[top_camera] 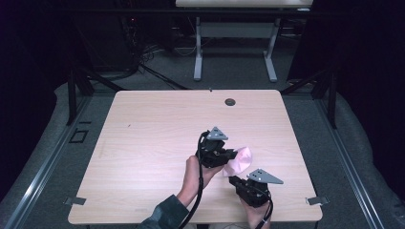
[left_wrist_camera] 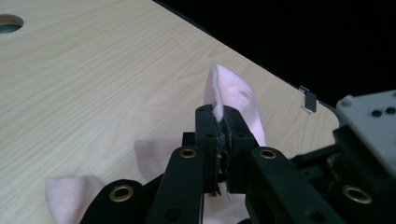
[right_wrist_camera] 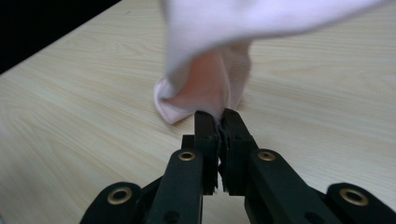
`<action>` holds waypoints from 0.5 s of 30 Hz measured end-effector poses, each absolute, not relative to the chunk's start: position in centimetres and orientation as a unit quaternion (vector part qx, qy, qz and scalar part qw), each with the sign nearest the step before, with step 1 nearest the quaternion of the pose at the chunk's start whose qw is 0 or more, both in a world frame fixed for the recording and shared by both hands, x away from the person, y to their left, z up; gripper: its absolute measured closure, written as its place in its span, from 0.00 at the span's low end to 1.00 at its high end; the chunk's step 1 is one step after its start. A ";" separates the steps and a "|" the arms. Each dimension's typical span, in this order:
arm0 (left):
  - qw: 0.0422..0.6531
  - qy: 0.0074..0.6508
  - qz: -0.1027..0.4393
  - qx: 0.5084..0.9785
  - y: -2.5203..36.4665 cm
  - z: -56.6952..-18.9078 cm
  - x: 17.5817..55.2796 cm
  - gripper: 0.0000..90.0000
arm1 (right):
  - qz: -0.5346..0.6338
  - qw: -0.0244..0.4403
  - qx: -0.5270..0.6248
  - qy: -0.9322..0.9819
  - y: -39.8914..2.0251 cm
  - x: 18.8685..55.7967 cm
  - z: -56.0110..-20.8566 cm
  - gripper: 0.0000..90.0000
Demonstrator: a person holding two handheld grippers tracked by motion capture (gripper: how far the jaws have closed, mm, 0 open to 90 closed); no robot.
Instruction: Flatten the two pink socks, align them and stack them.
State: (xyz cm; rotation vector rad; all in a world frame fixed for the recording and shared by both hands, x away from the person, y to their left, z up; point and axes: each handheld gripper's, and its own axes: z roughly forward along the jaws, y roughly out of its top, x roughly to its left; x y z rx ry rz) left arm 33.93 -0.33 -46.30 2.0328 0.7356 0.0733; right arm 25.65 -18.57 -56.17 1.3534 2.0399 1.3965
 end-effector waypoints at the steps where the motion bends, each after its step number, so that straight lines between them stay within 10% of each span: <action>1: 0.476 0.297 0.026 0.827 0.2 -46.6 33.8 0.96 | 0.482 0.167 0.472 0.719 -18.8 25.6 -56.0 0.96; 15: 0.428 0.350 -0.039 0.832 7.1 -55.0 31.2 0.88 | 0.351 0.195 0.393 0.827 -17.0 23.8 -55.6 0.96</action>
